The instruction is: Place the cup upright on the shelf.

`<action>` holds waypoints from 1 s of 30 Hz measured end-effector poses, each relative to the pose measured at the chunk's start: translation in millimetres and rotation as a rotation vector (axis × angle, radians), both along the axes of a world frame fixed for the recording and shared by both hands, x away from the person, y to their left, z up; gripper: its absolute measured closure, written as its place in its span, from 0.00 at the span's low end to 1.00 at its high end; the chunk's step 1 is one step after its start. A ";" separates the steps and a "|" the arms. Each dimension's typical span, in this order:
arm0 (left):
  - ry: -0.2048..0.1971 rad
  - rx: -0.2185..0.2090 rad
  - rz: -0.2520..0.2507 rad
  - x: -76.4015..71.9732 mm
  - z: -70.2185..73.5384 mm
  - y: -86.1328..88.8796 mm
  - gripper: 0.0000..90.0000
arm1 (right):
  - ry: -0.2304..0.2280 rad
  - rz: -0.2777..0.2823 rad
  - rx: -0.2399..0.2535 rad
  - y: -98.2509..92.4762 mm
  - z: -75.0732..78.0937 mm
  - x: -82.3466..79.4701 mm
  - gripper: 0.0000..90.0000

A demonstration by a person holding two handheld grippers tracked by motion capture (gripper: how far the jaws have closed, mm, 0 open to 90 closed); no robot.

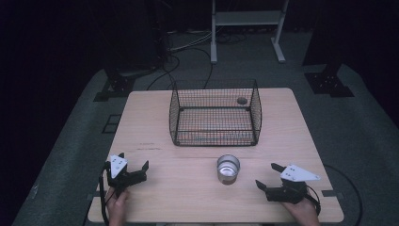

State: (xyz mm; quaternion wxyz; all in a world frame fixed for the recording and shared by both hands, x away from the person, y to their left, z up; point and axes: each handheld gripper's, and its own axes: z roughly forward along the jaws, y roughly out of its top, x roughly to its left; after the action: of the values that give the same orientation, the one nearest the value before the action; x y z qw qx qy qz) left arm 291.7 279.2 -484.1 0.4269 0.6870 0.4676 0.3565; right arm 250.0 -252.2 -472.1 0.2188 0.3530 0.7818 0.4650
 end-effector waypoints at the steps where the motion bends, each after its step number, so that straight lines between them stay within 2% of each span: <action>1: 0.000 0.000 -0.001 0.2 -0.1 -0.2 0.00 | 0.001 0.002 -0.001 0.8 0.0 0.1 0.15; 14: 0.000 0.012 -0.002 0.4 -0.4 -1.7 0.00 | -0.001 0.065 -0.021 17.6 2.3 -1.6 0.15; 18: 0.001 0.016 -0.004 0.3 -0.4 -1.8 0.00 | 0.003 0.095 -0.046 28.8 3.1 0.4 0.14; 26: 0.000 0.017 -0.004 0.2 -0.4 -2.0 0.00 | 0.003 0.126 -0.061 39.5 4.6 3.0 0.12; 30: 0.001 0.018 -0.005 0.1 -0.3 -2.1 0.00 | 0.018 0.158 -0.059 46.7 6.6 6.2 0.10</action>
State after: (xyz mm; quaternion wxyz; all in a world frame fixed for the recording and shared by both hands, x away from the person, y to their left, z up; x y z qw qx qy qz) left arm 291.8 277.1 -484.5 0.4214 0.6921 0.4629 0.3593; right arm 256.2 -205.6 -465.5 0.1847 0.2876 0.8226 0.4544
